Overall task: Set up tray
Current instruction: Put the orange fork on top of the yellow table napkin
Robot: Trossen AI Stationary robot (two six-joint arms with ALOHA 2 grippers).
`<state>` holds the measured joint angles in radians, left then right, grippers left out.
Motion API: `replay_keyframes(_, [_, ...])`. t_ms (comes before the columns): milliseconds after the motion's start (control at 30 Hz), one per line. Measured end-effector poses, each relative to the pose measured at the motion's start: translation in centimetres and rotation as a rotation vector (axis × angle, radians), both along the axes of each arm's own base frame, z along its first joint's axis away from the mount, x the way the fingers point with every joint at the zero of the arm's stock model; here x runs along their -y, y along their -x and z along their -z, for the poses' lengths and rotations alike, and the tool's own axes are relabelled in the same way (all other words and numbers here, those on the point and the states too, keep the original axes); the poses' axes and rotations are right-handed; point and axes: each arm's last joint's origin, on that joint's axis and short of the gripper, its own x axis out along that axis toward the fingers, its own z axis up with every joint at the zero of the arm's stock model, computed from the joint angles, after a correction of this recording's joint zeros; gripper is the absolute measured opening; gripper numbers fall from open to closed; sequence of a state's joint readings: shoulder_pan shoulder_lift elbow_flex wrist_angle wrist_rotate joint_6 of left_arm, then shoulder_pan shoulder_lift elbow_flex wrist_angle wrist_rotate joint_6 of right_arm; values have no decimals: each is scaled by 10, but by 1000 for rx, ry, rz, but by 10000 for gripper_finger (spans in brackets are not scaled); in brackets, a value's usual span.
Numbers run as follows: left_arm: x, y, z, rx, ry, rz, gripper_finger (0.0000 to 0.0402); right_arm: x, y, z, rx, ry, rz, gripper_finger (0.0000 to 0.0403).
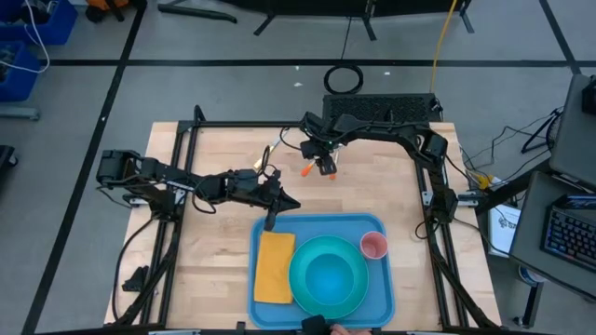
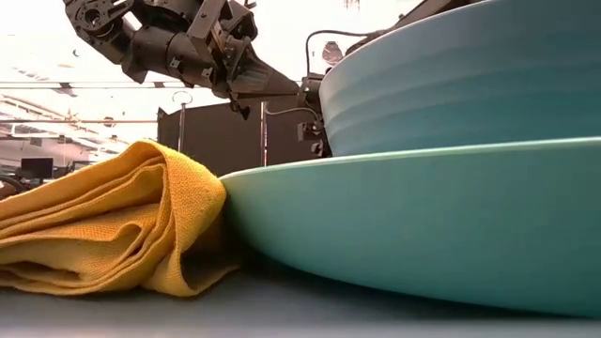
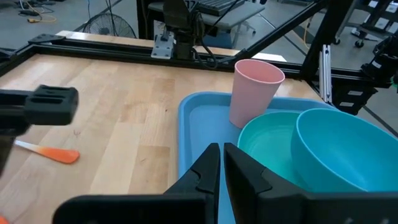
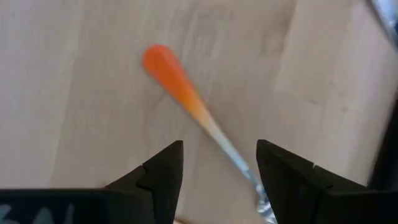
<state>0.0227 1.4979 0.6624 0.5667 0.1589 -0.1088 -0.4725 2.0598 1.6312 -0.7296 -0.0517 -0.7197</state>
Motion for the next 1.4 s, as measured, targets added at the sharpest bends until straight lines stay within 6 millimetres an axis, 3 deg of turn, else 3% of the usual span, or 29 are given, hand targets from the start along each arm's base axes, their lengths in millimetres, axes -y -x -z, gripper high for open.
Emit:
replay_keyframes(300, [0,0,0,3,-1,0,26,-1,6,17,-21,-1,-8,187])
replay_keyframes(1100, [0,0,0,5,-1,0,26,3,5,17,14,15,-8,186])
replay_keyframes(1400, [0,0,0,4,0,2,26,6,2,41,-42,17,-9,186])
